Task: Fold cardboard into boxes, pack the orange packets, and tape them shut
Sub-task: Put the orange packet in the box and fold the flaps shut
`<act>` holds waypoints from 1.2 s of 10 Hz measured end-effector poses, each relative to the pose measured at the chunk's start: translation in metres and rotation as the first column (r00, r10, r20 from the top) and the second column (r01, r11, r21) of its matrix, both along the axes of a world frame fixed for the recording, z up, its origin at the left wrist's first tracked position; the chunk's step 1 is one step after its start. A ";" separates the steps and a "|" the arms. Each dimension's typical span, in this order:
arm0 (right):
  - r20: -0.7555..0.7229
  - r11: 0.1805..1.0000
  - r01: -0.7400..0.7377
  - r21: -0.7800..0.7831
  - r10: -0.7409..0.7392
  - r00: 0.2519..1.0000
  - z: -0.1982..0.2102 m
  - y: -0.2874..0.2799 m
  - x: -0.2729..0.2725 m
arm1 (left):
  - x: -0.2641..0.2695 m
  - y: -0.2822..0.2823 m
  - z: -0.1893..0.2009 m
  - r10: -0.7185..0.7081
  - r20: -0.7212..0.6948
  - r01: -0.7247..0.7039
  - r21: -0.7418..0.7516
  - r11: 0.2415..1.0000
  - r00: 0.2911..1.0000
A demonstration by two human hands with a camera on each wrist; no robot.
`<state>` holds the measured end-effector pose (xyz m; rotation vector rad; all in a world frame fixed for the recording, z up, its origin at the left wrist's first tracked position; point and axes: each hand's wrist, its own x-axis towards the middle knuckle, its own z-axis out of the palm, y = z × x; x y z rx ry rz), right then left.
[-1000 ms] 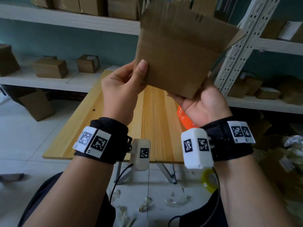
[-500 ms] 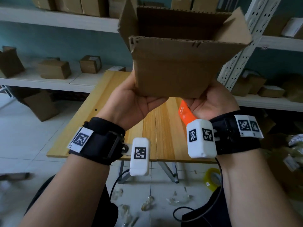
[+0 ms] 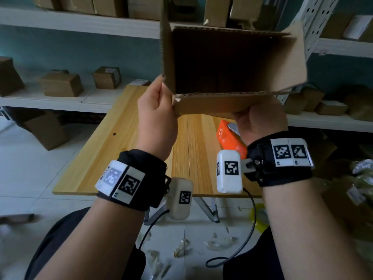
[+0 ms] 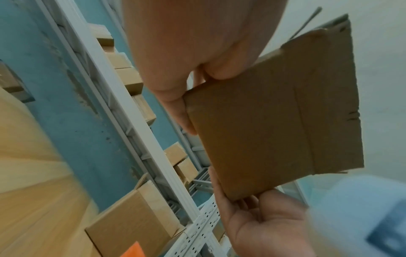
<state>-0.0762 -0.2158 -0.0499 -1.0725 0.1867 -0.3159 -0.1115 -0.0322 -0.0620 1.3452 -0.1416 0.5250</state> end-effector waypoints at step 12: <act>-0.102 0.821 -0.120 -0.558 0.076 0.992 0.005 0.030 -0.030 | 0.006 0.023 0.005 -0.053 -0.112 0.051 -0.024 0.998 0.992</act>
